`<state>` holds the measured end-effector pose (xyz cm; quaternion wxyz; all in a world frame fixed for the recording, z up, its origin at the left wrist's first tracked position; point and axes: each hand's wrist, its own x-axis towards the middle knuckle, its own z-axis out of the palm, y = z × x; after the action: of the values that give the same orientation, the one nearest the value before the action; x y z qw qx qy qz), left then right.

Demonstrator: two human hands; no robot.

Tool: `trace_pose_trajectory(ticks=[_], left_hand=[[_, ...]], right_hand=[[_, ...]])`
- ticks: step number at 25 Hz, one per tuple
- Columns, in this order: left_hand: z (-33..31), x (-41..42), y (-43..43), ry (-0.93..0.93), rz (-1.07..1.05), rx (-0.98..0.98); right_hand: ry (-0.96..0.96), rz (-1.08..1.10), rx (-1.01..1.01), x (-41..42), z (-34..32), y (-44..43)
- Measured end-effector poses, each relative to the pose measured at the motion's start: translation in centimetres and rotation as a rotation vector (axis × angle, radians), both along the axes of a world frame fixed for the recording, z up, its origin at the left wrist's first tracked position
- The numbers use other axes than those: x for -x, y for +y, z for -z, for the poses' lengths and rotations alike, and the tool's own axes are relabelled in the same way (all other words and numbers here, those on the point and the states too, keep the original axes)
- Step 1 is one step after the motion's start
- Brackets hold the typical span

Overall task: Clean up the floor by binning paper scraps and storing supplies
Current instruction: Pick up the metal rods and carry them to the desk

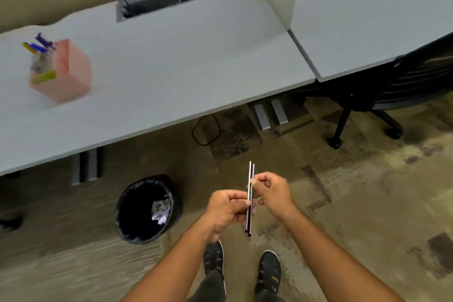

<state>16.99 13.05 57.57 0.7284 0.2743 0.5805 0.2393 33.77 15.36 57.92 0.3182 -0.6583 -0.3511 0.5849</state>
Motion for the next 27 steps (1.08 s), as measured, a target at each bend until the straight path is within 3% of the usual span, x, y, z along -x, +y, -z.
trace_pose_trajectory(ticks=[4, 11, 27], left_hand=[[-3.1, 2.4, 0.5, 0.021, -0.033, -0.014], [-5.9, 9.0, 3.2, 0.009, -0.118, -0.029], [-13.8, 37.1, 11.9, 0.235, -0.231, -0.208]], right_hand=[[0.076, -0.1, 0.009, 2.1, -3.6, 1.7], [0.014, -0.263, -0.023, 8.8, -6.9, 6.6], [-0.015, -0.509, -0.14, 38.8, -15.9, 19.2]])
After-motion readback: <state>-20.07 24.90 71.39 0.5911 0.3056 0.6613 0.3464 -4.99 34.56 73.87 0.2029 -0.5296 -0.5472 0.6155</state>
